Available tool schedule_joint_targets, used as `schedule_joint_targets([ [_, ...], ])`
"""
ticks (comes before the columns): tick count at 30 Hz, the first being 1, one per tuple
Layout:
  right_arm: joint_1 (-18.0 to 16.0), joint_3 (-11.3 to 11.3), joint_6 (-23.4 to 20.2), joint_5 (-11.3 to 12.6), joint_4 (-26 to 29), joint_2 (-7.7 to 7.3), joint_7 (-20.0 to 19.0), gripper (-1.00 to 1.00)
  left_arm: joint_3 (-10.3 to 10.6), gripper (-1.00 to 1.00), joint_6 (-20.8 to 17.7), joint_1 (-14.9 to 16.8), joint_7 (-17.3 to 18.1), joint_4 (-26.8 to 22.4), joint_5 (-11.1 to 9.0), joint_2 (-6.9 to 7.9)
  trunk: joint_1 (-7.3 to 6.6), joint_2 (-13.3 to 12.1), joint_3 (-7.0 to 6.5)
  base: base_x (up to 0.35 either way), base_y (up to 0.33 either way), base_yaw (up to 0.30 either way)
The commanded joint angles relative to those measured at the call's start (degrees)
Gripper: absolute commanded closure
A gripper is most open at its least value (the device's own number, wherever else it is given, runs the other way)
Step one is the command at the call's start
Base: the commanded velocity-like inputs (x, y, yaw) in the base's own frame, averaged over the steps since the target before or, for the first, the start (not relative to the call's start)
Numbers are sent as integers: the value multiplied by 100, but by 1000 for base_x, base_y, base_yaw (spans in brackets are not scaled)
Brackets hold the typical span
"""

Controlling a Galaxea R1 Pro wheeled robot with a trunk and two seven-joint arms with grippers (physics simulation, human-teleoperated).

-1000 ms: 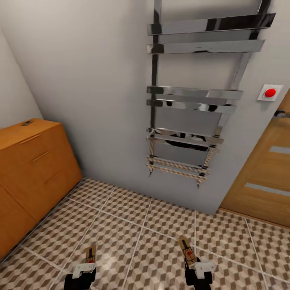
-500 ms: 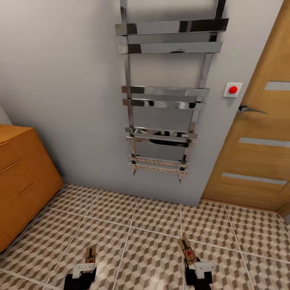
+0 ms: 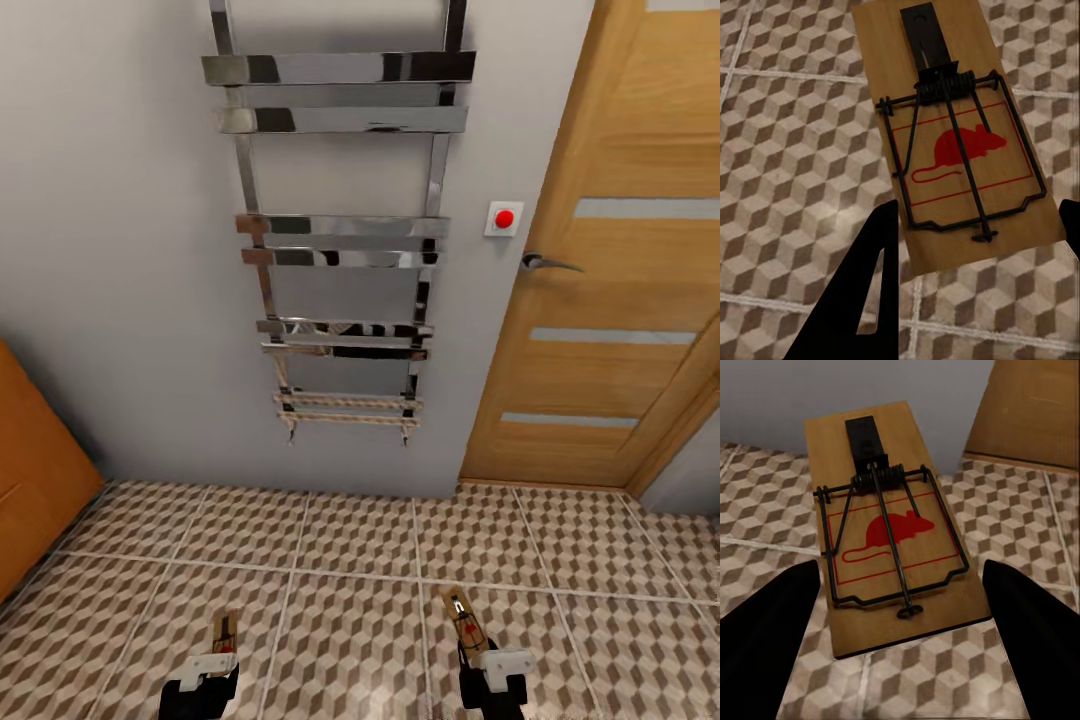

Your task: Take the four mousetraps from the cabinet in the bathroom and place them on the bathroom floor. Make sure all four end up on the same floor surface, and ensure that at least two of them are either under or directly next to the same bathroom sink.

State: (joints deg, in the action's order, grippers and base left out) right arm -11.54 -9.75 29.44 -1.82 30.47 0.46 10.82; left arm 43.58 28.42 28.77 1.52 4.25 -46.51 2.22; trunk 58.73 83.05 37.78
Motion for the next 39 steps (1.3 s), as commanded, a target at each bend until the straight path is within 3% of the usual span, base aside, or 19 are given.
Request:
schedule_joint_targets([
  [1, -6, -27, 9, -17, -6, -2, 53, 100, 45, 100, 23, 4, 15, 15, -34, -3, 0, 2, 5, 0, 0, -290],
  [39, -6, -27, 9, -20, -6, -12, 52, 100, 45, 100, 23, 5, 12, 15, -35, 5, 0, 2, 5, 0, 0, -260],
])
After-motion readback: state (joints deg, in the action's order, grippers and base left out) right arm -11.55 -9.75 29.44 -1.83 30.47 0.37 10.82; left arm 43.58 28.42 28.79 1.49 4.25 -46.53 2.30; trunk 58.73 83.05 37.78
